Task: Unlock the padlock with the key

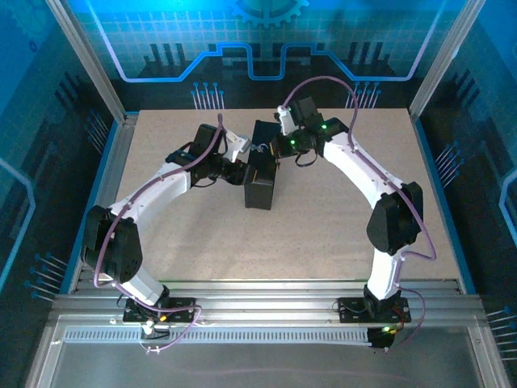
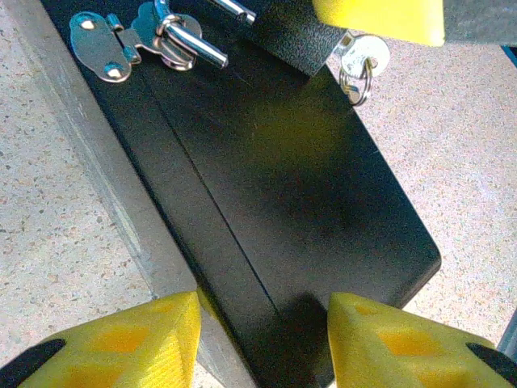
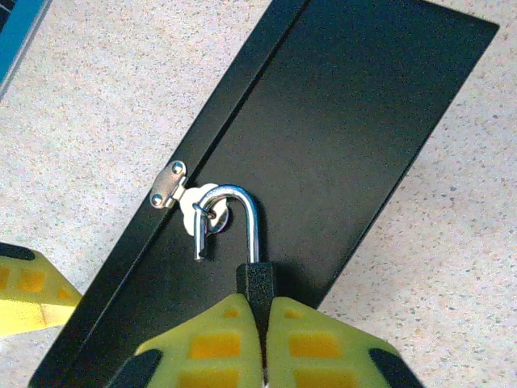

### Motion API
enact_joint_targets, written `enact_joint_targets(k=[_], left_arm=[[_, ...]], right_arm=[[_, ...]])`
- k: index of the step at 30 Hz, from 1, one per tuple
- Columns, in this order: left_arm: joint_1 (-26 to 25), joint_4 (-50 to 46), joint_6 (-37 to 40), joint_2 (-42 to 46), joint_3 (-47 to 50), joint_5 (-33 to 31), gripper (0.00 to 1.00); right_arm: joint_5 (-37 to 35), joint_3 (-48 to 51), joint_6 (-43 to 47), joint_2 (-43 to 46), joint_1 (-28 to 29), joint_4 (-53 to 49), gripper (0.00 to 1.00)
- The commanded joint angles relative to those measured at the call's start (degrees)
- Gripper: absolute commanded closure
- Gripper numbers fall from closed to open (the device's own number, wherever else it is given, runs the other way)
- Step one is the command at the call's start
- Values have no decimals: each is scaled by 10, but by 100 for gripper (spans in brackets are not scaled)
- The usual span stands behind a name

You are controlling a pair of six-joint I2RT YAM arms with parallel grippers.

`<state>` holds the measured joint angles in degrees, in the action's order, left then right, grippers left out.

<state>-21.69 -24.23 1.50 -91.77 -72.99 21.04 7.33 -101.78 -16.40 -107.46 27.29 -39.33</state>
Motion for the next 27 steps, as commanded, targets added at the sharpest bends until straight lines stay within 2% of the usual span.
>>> enact_joint_targets(k=[1, 3, 5, 13, 17, 22, 24, 27], left_arm=[[-7, -17, 2, -2, 18, 13, 55], [-8, -18, 4, -2, 18, 13, 56], [-8, -19, 5, -3, 16, 12, 55], [-7, -20, 5, -5, 13, 13, 56], [-8, -21, 7, -3, 15, 12, 56], [-6, -24, 10, -2, 13, 8, 56], [-6, -25, 10, -1, 13, 8, 56], [-6, -26, 10, -1, 12, 10, 56]], right_arm=[[52, 16, -9, 8, 7, 23, 87], [44, 14, -5, 2, 9, 17, 81], [36, 9, -1, -3, 11, 10, 79], [-17, -29, 35, -34, 34, -32, 82], [-63, -42, 46, -44, 43, -58, 73], [-67, -37, 45, -43, 43, -55, 70], [-70, -38, 45, -45, 43, -55, 74], [-82, -34, 39, -39, 42, -48, 87]])
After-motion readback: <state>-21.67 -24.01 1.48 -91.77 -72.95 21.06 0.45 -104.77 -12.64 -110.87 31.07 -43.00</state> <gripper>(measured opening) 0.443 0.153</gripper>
